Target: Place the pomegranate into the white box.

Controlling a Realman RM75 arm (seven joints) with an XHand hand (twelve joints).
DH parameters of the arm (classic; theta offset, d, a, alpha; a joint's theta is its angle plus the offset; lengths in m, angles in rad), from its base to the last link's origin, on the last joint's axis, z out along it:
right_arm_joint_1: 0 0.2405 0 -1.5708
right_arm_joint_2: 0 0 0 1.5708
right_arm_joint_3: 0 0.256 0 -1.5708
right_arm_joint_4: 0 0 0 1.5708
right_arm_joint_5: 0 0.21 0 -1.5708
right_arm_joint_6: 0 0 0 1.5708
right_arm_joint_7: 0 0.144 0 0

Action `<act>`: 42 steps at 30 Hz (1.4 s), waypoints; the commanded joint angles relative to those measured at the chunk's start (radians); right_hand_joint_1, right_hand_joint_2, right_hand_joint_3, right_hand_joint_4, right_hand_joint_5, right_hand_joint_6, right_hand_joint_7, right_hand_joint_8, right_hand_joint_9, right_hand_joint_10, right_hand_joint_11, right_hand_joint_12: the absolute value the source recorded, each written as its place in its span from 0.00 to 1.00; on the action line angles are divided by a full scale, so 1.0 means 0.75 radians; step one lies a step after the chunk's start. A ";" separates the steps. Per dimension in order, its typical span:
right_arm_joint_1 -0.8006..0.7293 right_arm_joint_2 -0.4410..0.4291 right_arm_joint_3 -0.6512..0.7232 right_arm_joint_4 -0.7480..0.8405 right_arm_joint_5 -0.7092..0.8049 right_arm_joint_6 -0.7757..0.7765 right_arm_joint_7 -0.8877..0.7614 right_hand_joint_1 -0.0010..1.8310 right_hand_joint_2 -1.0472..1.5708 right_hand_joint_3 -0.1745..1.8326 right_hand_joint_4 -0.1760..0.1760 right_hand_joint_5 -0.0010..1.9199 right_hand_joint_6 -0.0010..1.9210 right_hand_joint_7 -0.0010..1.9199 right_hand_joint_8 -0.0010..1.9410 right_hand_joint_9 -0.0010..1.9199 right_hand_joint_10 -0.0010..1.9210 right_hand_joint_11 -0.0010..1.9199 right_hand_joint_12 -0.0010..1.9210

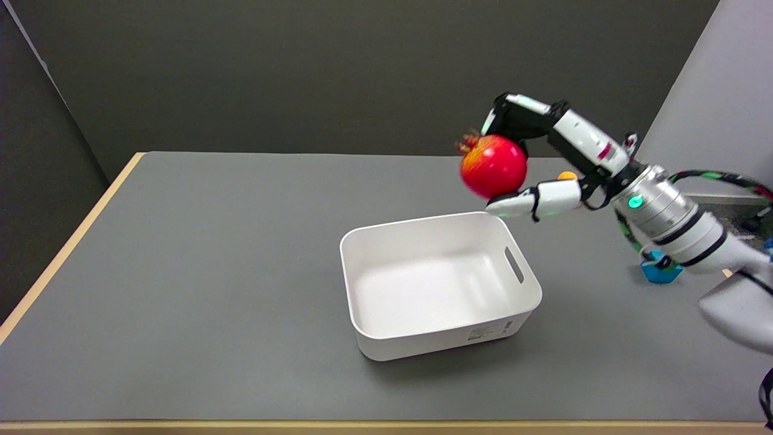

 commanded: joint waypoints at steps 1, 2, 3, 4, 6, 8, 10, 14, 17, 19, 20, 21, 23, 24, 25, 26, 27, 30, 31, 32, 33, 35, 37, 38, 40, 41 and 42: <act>-0.094 -0.142 -0.176 0.093 0.047 -0.065 -0.225 0.73 0.79 0.29 0.12 0.32 0.81 0.43 0.67 0.42 0.76 0.44 0.97; -0.097 -0.149 -0.178 0.093 0.051 -0.055 -0.227 0.73 0.79 0.29 0.13 0.32 0.81 0.43 0.67 0.42 0.76 0.44 0.98; -0.098 -0.152 -0.180 0.091 0.052 -0.054 -0.227 0.73 0.79 0.29 0.13 0.32 0.81 0.43 0.67 0.42 0.76 0.44 0.98; -0.096 -0.153 -0.183 0.087 0.052 -0.055 -0.227 0.73 0.79 0.29 0.13 0.32 0.81 0.43 0.68 0.42 0.76 0.44 0.98; -0.092 -0.154 -0.184 0.077 0.044 -0.063 -0.227 0.73 0.79 0.28 0.13 0.32 0.81 0.43 0.68 0.42 0.76 0.44 0.98; -0.085 -0.154 -0.183 0.055 0.043 -0.047 -0.227 0.73 0.80 0.28 0.14 0.32 0.82 0.43 0.68 0.42 0.77 0.44 0.99; -0.085 -0.154 -0.175 0.042 0.045 -0.029 -0.227 0.73 0.80 0.28 0.14 0.32 0.81 0.43 0.68 0.42 0.77 0.44 0.99; -0.088 -0.156 -0.161 0.002 0.078 0.037 -0.227 0.73 0.80 0.28 0.15 0.32 0.81 0.43 0.68 0.42 0.77 0.44 0.99; -0.085 -0.159 -0.185 -0.045 0.144 0.089 -0.220 0.69 0.80 0.29 0.23 0.33 0.79 0.44 0.69 0.42 0.76 0.40 1.00; -0.078 -0.160 -0.228 -0.076 0.219 0.123 -0.216 0.47 0.74 0.41 0.53 0.26 0.58 0.38 0.51 0.35 0.65 0.31 0.99; -0.076 -0.160 -0.242 -0.082 0.240 0.133 -0.216 0.30 0.68 0.54 0.73 0.20 0.39 0.30 0.34 0.27 0.58 0.25 0.98; -0.073 -0.160 -0.252 -0.088 0.263 0.140 -0.216 0.26 0.67 0.53 0.73 0.18 0.35 0.28 0.30 0.24 0.54 0.25 0.93; -0.070 -0.160 -0.266 -0.090 0.284 0.140 -0.216 0.18 0.65 0.53 0.74 0.14 0.28 0.20 0.23 0.16 0.44 0.20 0.80; -0.070 -0.160 -0.266 -0.090 0.284 0.140 -0.216 0.15 0.64 0.56 0.74 0.12 0.26 0.15 0.19 0.10 0.38 0.13 0.72; -0.068 -0.158 -0.268 -0.090 0.284 0.141 -0.216 0.14 0.63 0.56 0.74 0.12 0.25 0.13 0.18 0.08 0.36 0.10 0.69; -0.068 -0.158 -0.268 -0.090 0.284 0.143 -0.216 0.13 0.63 0.56 0.73 0.11 0.24 0.12 0.18 0.07 0.35 0.09 0.68; -0.065 -0.158 -0.268 -0.091 0.284 0.153 -0.216 0.14 0.64 0.54 0.73 0.11 0.24 0.12 0.17 0.06 0.35 0.07 0.67; -0.046 -0.161 -0.271 -0.093 0.284 0.182 -0.217 0.15 0.65 0.50 0.72 0.11 0.21 0.10 0.15 0.04 0.33 0.04 0.65; -0.038 -0.161 -0.273 -0.093 0.284 0.187 -0.216 0.15 0.65 0.50 0.72 0.10 0.20 0.09 0.14 0.04 0.32 0.03 0.64; -0.035 -0.161 -0.273 -0.093 0.284 0.188 -0.216 0.14 0.64 0.50 0.71 0.09 0.19 0.09 0.14 0.03 0.31 0.02 0.63; -0.029 -0.163 -0.274 -0.093 0.284 0.187 -0.216 0.14 0.64 0.50 0.71 0.08 0.19 0.08 0.14 0.02 0.30 0.01 0.62; -0.024 -0.163 -0.274 -0.093 0.292 0.187 -0.222 0.14 0.63 0.50 0.71 0.07 0.18 0.07 0.13 0.01 0.30 0.00 0.61; -0.020 -0.163 -0.272 -0.092 0.309 0.190 -0.226 0.20 0.62 0.58 0.72 0.04 0.23 0.03 0.17 0.00 0.24 0.01 0.51; -0.014 -0.166 -0.270 -0.092 0.324 0.203 -0.226 0.17 0.61 0.57 0.71 0.04 0.22 0.04 0.15 0.01 0.24 0.01 0.52; 0.007 -0.172 -0.268 -0.093 0.351 0.242 -0.227 0.13 0.61 0.56 0.71 0.04 0.21 0.04 0.14 0.01 0.21 0.00 0.53; 0.018 -0.177 -0.268 -0.093 0.365 0.266 -0.227 0.14 0.61 0.56 0.71 0.04 0.21 0.04 0.14 0.01 0.20 0.00 0.52; 0.030 -0.181 -0.268 -0.092 0.390 0.294 -0.227 0.14 0.61 0.56 0.71 0.04 0.21 0.04 0.13 0.01 0.19 0.00 0.52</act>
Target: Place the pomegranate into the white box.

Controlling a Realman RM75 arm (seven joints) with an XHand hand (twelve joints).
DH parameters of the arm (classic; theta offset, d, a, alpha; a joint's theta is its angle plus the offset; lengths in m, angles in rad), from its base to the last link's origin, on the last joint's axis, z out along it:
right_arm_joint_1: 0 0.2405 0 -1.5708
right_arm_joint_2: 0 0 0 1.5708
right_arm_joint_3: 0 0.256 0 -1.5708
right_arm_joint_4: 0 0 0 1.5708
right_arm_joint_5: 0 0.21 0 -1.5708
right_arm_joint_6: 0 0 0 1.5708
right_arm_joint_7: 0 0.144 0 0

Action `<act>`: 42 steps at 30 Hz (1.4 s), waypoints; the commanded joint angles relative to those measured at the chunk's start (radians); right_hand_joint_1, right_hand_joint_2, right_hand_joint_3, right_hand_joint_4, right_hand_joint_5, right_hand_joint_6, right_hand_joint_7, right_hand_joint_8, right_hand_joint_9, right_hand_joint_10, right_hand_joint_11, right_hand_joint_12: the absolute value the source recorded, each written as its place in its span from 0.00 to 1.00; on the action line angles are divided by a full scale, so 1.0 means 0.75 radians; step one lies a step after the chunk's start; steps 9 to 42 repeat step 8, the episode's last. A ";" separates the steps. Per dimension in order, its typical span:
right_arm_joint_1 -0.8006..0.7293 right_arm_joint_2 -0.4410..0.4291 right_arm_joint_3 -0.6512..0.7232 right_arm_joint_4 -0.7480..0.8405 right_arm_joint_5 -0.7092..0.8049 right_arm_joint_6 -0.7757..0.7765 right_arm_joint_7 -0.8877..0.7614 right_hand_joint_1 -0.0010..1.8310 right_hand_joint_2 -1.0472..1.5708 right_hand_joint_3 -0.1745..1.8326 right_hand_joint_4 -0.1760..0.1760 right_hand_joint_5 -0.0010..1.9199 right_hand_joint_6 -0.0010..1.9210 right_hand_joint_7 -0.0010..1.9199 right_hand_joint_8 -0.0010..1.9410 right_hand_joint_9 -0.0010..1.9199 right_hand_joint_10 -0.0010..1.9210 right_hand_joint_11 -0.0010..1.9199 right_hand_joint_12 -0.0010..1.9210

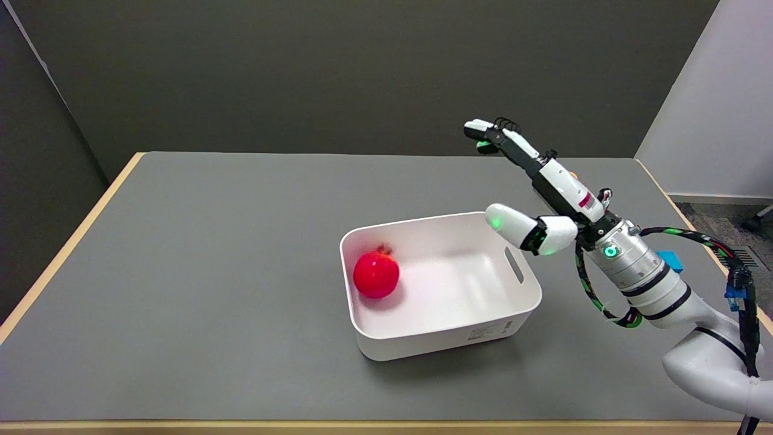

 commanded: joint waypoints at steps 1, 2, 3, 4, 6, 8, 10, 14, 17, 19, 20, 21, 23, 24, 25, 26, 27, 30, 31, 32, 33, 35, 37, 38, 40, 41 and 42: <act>0.084 -0.029 -0.025 -0.024 0.163 0.168 -0.014 0.14 0.60 0.55 0.71 0.04 0.20 0.04 0.13 0.01 0.19 0.00 0.51; 0.087 -0.031 -0.024 -0.019 0.180 0.176 -0.014 0.14 0.60 0.55 0.71 0.04 0.20 0.04 0.13 0.01 0.19 0.00 0.50; 0.089 -0.031 -0.021 -0.014 0.196 0.177 -0.014 0.14 0.60 0.55 0.71 0.04 0.20 0.04 0.13 0.01 0.19 0.00 0.50; 0.090 -0.031 -0.018 -0.011 0.206 0.176 -0.014 0.15 0.61 0.56 0.71 0.04 0.21 0.04 0.14 0.01 0.19 0.00 0.49; 0.092 -0.031 -0.016 -0.011 0.225 0.169 -0.014 0.20 0.61 0.57 0.72 0.04 0.23 0.03 0.16 0.00 0.20 0.00 0.48; 0.095 -0.031 -0.016 -0.023 0.243 0.164 -0.014 0.15 0.63 0.50 0.71 0.07 0.18 0.06 0.13 0.00 0.24 0.00 0.49; 0.095 -0.031 -0.016 -0.023 0.243 0.164 -0.014 0.15 0.63 0.50 0.71 0.07 0.18 0.06 0.13 0.00 0.24 0.00 0.49; 0.095 -0.031 -0.016 -0.023 0.243 0.164 -0.014 0.15 0.63 0.50 0.71 0.07 0.18 0.06 0.13 0.00 0.24 0.00 0.49; 0.095 -0.031 -0.016 -0.023 0.243 0.164 -0.014 0.15 0.63 0.50 0.71 0.07 0.18 0.06 0.13 0.00 0.24 0.00 0.49; 0.095 -0.031 -0.016 -0.023 0.243 0.164 -0.014 0.15 0.63 0.50 0.71 0.07 0.18 0.06 0.13 0.00 0.24 0.00 0.49; 0.095 -0.031 -0.016 -0.023 0.243 0.164 -0.014 0.15 0.63 0.50 0.71 0.07 0.18 0.06 0.13 0.00 0.24 0.00 0.49; 0.095 -0.031 -0.016 -0.023 0.243 0.164 -0.014 0.15 0.63 0.50 0.71 0.07 0.18 0.06 0.13 0.00 0.24 0.00 0.49; 0.095 -0.031 -0.016 -0.023 0.243 0.164 -0.014 0.15 0.63 0.50 0.71 0.07 0.18 0.06 0.13 0.00 0.24 0.00 0.49; 0.095 -0.031 -0.016 -0.023 0.243 0.164 -0.014 0.15 0.63 0.50 0.71 0.07 0.18 0.06 0.13 0.00 0.24 0.00 0.49; 0.095 -0.031 -0.016 -0.023 0.243 0.164 -0.014 0.15 0.63 0.50 0.71 0.07 0.18 0.06 0.13 0.00 0.24 0.00 0.49; 0.095 -0.031 -0.016 -0.023 0.243 0.164 -0.014 0.15 0.63 0.50 0.71 0.07 0.18 0.06 0.13 0.00 0.24 0.00 0.49; 0.095 -0.031 -0.016 -0.023 0.243 0.164 -0.014 0.15 0.63 0.50 0.71 0.07 0.18 0.06 0.13 0.00 0.24 0.00 0.49; 0.095 -0.031 -0.016 -0.023 0.243 0.164 -0.014 0.15 0.63 0.50 0.71 0.07 0.18 0.06 0.13 0.00 0.24 0.00 0.49; 0.095 -0.031 -0.016 -0.023 0.243 0.164 -0.014 0.15 0.63 0.50 0.71 0.07 0.18 0.06 0.13 0.00 0.24 0.00 0.49; 0.095 -0.031 -0.016 -0.023 0.243 0.164 -0.014 0.15 0.63 0.50 0.71 0.07 0.18 0.06 0.13 0.00 0.24 0.00 0.49; 0.095 -0.031 -0.016 -0.023 0.243 0.164 -0.014 0.15 0.63 0.50 0.71 0.07 0.18 0.06 0.13 0.00 0.24 0.00 0.49; 0.095 -0.031 -0.016 -0.023 0.243 0.164 -0.014 0.15 0.63 0.50 0.71 0.07 0.18 0.06 0.13 0.00 0.24 0.00 0.49; 0.095 -0.031 -0.016 -0.023 0.243 0.164 -0.014 0.15 0.63 0.50 0.71 0.07 0.18 0.06 0.13 0.00 0.24 0.00 0.49; 0.095 -0.031 -0.016 -0.023 0.243 0.164 -0.014 0.15 0.63 0.50 0.71 0.07 0.18 0.06 0.13 0.00 0.24 0.00 0.49; 0.095 -0.031 -0.016 -0.023 0.243 0.164 -0.014 0.15 0.63 0.50 0.71 0.07 0.18 0.06 0.13 0.00 0.24 0.00 0.49; 0.095 -0.031 -0.016 -0.023 0.243 0.164 -0.014 0.15 0.63 0.50 0.71 0.07 0.18 0.06 0.13 0.00 0.24 0.00 0.49; 0.095 -0.031 -0.016 -0.023 0.243 0.164 -0.014 0.15 0.63 0.50 0.71 0.07 0.18 0.06 0.13 0.00 0.24 0.00 0.49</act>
